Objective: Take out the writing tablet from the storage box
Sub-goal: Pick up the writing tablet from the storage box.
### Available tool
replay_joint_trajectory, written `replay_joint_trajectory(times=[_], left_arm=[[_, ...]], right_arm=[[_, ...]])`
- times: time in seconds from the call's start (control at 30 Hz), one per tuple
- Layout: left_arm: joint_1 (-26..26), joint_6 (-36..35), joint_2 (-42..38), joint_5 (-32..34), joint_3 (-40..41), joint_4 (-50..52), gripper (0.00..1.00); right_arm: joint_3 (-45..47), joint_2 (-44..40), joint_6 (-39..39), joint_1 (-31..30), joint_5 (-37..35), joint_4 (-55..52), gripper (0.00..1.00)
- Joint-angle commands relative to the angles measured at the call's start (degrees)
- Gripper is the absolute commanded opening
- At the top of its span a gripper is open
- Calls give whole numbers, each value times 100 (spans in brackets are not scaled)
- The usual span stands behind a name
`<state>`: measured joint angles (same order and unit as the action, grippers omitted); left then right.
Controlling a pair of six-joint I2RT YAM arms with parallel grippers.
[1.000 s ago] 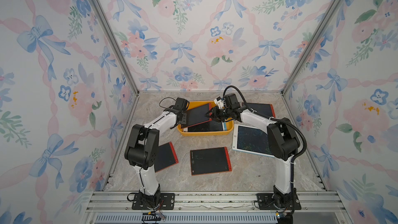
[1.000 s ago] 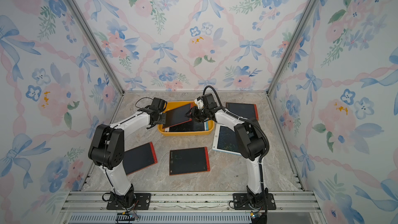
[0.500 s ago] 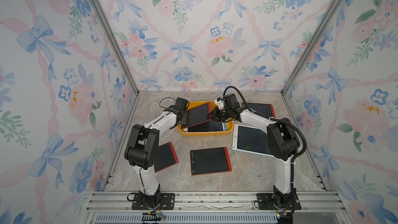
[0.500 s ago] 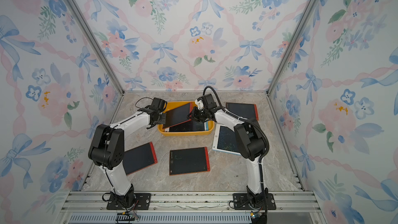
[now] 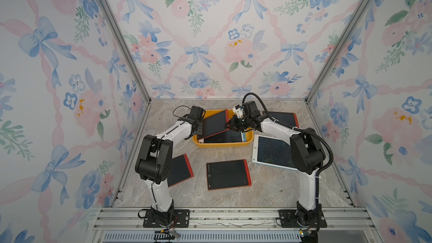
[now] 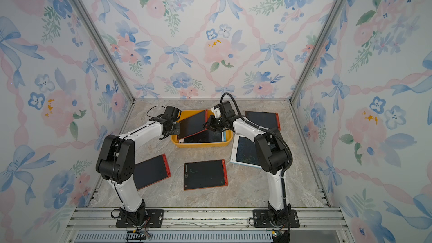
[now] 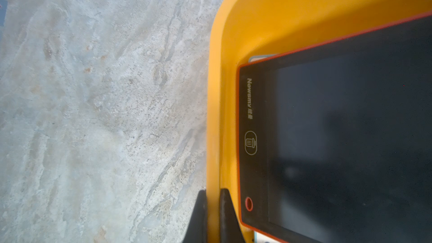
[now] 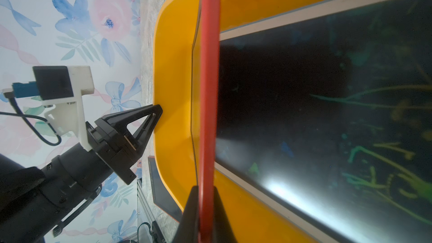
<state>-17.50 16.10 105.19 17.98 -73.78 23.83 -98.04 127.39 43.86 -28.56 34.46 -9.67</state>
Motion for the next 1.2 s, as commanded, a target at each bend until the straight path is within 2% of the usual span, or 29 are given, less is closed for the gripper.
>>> replay_joint_trajectory(times=[0.0, 0.27, 0.57, 0.97, 1.17], left_arm=[[49, -62, 31, 28, -40, 3, 0], [72, -32, 13, -20, -5, 4, 0], [142, -32, 42, -40, -18, 3, 0], [290, -25, 11, -127, -31, 1, 0], [319, -16, 11, -154, -31, 0, 0]], right_arm=[[-24, -168, -94, 49, -102, -274, 1], [159, -560, -3, 207, -72, -230, 1], [427, -1369, 155, 555, 187, -345, 1], [1506, -2763, 490, 1238, 639, -189, 1], [1781, -3442, 352, 1650, 764, -638, 1]])
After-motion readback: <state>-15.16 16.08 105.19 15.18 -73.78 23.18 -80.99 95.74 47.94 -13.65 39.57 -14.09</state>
